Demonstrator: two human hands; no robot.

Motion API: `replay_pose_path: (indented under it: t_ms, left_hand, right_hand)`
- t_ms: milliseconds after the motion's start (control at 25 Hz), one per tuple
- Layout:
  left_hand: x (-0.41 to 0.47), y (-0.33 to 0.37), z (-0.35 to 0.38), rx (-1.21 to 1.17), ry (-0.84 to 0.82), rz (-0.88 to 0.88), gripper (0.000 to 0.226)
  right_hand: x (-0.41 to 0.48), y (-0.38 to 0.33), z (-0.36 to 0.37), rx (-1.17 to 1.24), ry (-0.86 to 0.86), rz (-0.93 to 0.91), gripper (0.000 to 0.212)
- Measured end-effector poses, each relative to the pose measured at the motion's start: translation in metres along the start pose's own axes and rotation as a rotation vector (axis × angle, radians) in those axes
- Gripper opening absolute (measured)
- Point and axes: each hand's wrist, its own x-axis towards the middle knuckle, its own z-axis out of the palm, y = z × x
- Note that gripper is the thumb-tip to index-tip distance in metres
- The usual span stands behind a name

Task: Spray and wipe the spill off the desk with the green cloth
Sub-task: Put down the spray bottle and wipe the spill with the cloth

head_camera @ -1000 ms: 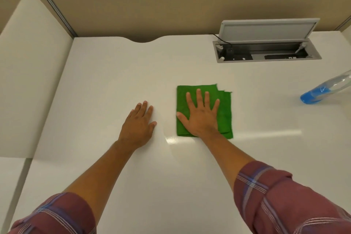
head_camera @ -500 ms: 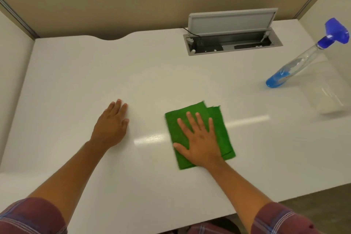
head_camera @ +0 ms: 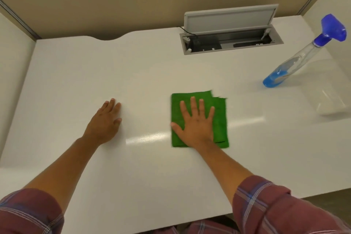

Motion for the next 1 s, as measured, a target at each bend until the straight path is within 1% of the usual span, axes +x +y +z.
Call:
replay_pose_path:
  t_ms: [120, 160, 240, 320, 400, 520, 640, 800, 920, 1000]
  left_hand:
    - [-0.001, -0.002, 0.001, 0.001, -0.004, -0.016, 0.064]
    - [0.000, -0.003, 0.000, -0.004, -0.002, -0.018, 0.065]
    - [0.004, -0.002, -0.001, -0.017, -0.002, -0.022, 0.065]
    - [0.006, -0.003, 0.001, -0.014, -0.011, -0.010, 0.064]
    - [0.005, -0.005, 0.004, -0.004, -0.015, -0.004, 0.064]
    - [0.004, -0.007, 0.010, -0.036, -0.002, -0.041, 0.078]
    - [0.008, -0.005, 0.015, -0.043, -0.005, -0.044, 0.079]
    - [0.009, -0.001, 0.019, -0.056, 0.018, -0.033, 0.077]
    - [0.010, 0.002, 0.018, -0.031, 0.017, -0.025, 0.074]
    - [0.011, 0.004, 0.019, -0.008, 0.020, -0.015, 0.066]
  right_hand:
    - [-0.037, -0.034, 0.016, 0.021, 0.019, -0.257, 0.092]
    - [-0.050, -0.032, 0.022, 0.032, 0.031, -0.308, 0.091]
    - [-0.070, -0.007, 0.032, 0.037, 0.063, -0.336, 0.089]
    - [-0.082, 0.032, 0.033, 0.023, 0.090, -0.295, 0.089]
    - [-0.085, 0.075, 0.026, -0.008, 0.103, -0.215, 0.090]
    - [-0.081, 0.147, 0.011, -0.041, 0.095, -0.068, 0.090]
    - [-0.082, 0.203, 0.004, -0.052, 0.076, 0.009, 0.090]
    - [-0.059, 0.221, 0.002, -0.048, 0.074, -0.003, 0.091]
    - [-0.010, 0.218, -0.011, -0.038, 0.082, -0.030, 0.090]
    - [0.027, 0.216, -0.021, -0.039, 0.080, -0.039, 0.089]
